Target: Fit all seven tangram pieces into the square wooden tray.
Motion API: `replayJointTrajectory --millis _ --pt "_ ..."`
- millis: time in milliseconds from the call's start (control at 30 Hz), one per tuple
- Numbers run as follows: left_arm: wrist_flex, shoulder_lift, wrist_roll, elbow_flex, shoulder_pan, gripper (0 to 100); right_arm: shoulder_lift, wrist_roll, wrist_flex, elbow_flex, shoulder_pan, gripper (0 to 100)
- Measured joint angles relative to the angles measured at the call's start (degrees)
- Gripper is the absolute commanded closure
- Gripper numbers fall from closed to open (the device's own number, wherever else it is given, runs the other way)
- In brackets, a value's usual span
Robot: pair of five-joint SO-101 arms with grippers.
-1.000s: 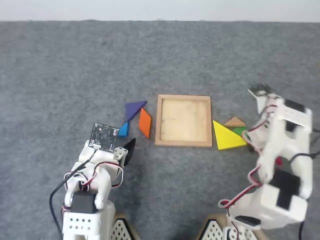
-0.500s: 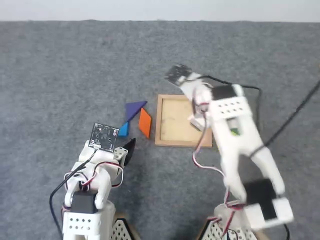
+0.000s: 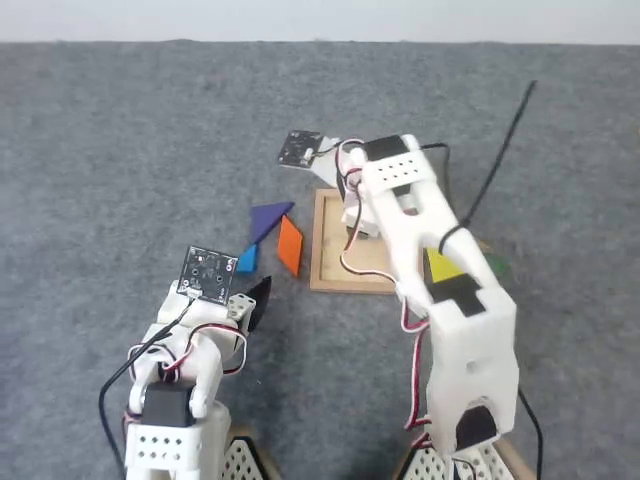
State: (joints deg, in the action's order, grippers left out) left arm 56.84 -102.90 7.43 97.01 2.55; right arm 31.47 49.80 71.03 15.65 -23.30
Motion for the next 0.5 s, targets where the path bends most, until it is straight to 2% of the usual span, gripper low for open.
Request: replayJointTrajectory --millis 267,500 --pt "0.0 0.0 0.0 0.0 0.0 73 2.2 5.71 0.0 1.85 -0.62 93.0" --pt "0.0 0.0 0.0 0.0 0.0 73 2.46 6.59 0.0 2.64 0.0 92.8"
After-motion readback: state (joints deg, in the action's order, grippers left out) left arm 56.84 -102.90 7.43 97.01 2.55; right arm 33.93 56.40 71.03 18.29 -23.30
